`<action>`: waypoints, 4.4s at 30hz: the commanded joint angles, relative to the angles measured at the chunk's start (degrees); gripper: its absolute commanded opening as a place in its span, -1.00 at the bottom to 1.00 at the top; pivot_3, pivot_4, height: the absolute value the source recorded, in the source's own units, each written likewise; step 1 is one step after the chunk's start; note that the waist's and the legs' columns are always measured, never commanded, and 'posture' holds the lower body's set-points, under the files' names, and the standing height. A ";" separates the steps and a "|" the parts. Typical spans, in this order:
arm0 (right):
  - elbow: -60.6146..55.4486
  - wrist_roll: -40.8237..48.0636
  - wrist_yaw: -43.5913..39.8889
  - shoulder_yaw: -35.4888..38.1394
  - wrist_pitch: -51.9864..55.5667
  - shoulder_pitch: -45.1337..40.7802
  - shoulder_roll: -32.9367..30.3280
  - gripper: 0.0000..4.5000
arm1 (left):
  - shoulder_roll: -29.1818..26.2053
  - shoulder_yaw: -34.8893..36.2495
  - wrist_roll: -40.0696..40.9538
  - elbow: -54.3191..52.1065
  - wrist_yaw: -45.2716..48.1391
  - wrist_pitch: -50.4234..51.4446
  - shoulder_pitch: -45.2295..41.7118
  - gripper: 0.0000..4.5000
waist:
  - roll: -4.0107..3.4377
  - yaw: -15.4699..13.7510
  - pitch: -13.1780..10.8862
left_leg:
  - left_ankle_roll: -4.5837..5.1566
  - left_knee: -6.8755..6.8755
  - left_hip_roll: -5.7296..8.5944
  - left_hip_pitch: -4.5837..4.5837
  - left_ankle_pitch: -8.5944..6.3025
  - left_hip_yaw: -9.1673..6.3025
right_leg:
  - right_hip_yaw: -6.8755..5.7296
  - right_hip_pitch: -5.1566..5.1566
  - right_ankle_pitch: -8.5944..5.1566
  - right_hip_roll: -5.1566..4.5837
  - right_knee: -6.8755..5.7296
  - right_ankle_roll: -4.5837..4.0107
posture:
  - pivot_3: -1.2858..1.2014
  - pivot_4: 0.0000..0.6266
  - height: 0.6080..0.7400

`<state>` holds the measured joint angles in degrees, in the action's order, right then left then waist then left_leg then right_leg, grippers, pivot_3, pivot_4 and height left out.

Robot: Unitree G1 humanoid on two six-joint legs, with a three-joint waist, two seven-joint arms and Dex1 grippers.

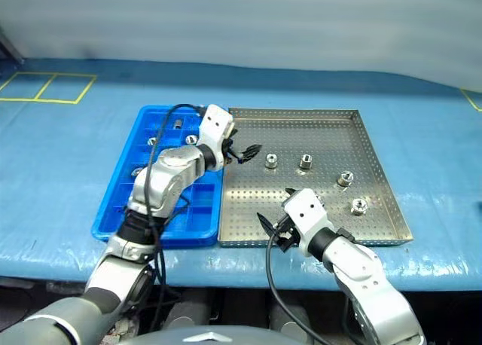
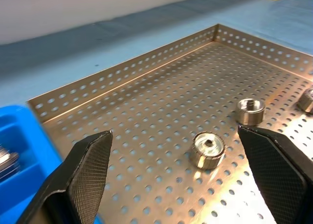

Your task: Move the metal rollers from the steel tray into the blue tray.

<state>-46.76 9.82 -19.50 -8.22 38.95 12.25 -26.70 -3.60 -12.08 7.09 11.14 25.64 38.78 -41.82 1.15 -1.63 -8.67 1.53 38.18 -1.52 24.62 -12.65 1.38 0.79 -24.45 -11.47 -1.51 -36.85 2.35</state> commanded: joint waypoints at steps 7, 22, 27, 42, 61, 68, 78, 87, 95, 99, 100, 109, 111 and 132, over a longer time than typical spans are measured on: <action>-4.13 -1.03 3.17 1.02 -0.10 2.21 1.79 1.00 | 9.09 -2.27 -5.89 27.35 -4.58 -16.77 -10.25 0.98 | 0.01 1.04 -0.01 | 0.01 -0.02 -0.02 -0.01 0.00 0.09 | 0.02 -0.03 0.00 0.01 0.00 0.00 | 0.00 -0.52 1.00; -4.75 -1.93 4.20 0.58 0.06 2.34 2.62 1.00 | 14.96 2.95 -8.23 52.09 -15.15 -29.04 -16.08 0.98 | 0.02 2.34 -0.01 | 0.01 -0.03 -0.02 0.02 -0.01 0.12 | 0.05 -0.05 0.03 0.00 0.01 0.05 | -0.03 -0.52 1.00; -4.81 -2.02 4.30 0.66 0.03 2.35 2.69 1.00 | 15.48 4.21 -7.35 53.69 -12.15 -28.37 -16.15 0.58 | 0.03 2.45 0.00 | 0.01 -0.03 -0.02 0.00 -0.01 0.16 | 0.04 -0.04 0.03 0.00 0.00 0.04 | -0.03 -0.52 1.00; -2.40 -1.55 1.10 -1.86 -0.01 -3.15 1.48 1.00 | 9.01 4.39 -3.26 18.68 -0.30 -24.54 -2.73 -0.25 | 0.01 2.42 0.01 | 0.01 -0.15 -0.07 -0.04 -0.01 0.07 | 0.15 -0.08 0.04 0.01 -0.02 0.03 | 0.05 -0.52 1.00; 11.81 -0.93 -10.75 -12.65 -3.74 -22.92 2.72 1.00 | -16.59 15.19 4.11 -38.82 1.99 -5.55 31.22 -0.25 | -0.01 -2.09 0.01 | -0.01 -0.12 -0.18 -0.14 0.03 -0.03 | 0.08 0.01 0.02 -0.01 -0.04 -0.02 | 0.24 -0.52 1.00; 14.64 -1.04 -13.01 -14.69 -5.37 -24.86 3.80 1.00 | -19.52 15.91 2.81 -42.93 -0.94 -2.29 39.23 -0.25 | -0.02 -4.05 0.00 | -0.01 -0.12 -0.27 -0.13 0.02 -0.07 | -0.01 -0.01 -0.01 -0.07 -0.04 -0.06 | 0.26 -0.52 1.00; 13.65 -1.56 -12.32 -14.59 -4.90 -22.74 4.43 1.00 | -19.16 16.14 2.68 -39.67 -4.94 0.39 41.60 -0.25 | -0.02 -4.22 0.00 | -0.02 -0.22 -0.35 -0.09 0.02 -0.05 | -0.08 -0.08 -0.04 -0.14 -0.02 -0.12 | 0.24 -0.52 1.00; 11.74 -1.68 -10.83 -13.73 -4.33 -20.48 4.20 1.00 | -20.79 18.40 3.46 -40.15 -5.12 2.81 42.55 -0.25 | -0.02 -3.86 0.00 | -0.03 -0.23 -0.42 -0.08 0.01 -0.03 | -0.09 -0.11 -0.06 -0.14 -0.01 -0.14 | 0.21 -0.52 1.00; 11.27 -1.62 -9.97 -13.69 -4.27 -20.26 4.33 1.00 | -20.86 17.68 4.03 -39.29 -4.89 5.13 42.03 0.08 | -0.02 -3.70 -0.01 | -0.04 -0.24 -0.44 -0.07 0.01 -0.01 | -0.09 -0.13 -0.06 -0.15 0.01 -0.14 | 0.21 -0.52 1.00; 10.50 -1.58 -9.67 -13.42 -4.08 -19.82 4.07 1.00 | -19.97 17.93 5.53 -39.85 -4.07 4.96 40.56 0.65 | -0.03 -3.78 -0.01 | -0.04 -0.25 -0.45 -0.07 0.01 -0.02 | -0.11 -0.14 -0.06 -0.15 0.01 -0.15 | 0.20 -0.52 1.00; 10.17 -1.60 -9.55 -13.25 -3.96 -19.57 3.94 1.00 | -19.79 18.00 5.84 -40.05 -3.85 4.57 40.02 0.79 | -0.03 -3.86 -0.01 | -0.04 -0.25 -0.44 -0.06 0.01 -0.02 | -0.11 -0.14 -0.06 -0.16 0.01 -0.15 | 0.20 -0.52 1.00; 3.57 -1.44 -6.98 -6.73 -1.36 -11.84 0.49 1.00 | -19.55 14.63 9.74 -38.00 1.10 3.49 28.70 0.99 | -0.01 -3.64 -0.02 | -0.04 -0.25 -0.38 0.02 0.01 -0.05 | -0.15 -0.14 -0.07 -0.19 0.04 -0.16 | 0.14 -0.52 1.00; 1.45 -1.81 -5.41 -4.05 -0.26 -8.44 -0.09 1.00 | -19.30 12.21 10.55 -36.59 3.27 3.24 25.75 0.99 | -0.01 -3.68 -0.01 | -0.04 -0.24 -0.33 0.04 0.01 -0.07 | -0.17 -0.13 -0.08 -0.19 0.05 -0.16 | 0.14 -0.52 1.00; -12.32 -3.83 6.04 7.61 1.78 19.14 4.83 1.00 | -2.99 -13.39 0.90 -3.14 14.09 -13.22 5.07 0.99 | -0.05 2.56 0.03 | -0.01 -0.16 -0.10 -0.06 0.00 -0.01 | -0.01 -0.10 -0.08 -0.07 -0.01 -0.13 | -0.05 -0.52 1.00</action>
<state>-56.64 6.61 -14.35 -1.65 41.82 31.06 -22.27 -7.89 -24.69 8.93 6.34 38.93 28.30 -35.08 1.10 0.93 -8.64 1.51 38.04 -1.62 24.56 -12.64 1.37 0.77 -24.55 -11.55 -1.58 -36.86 2.23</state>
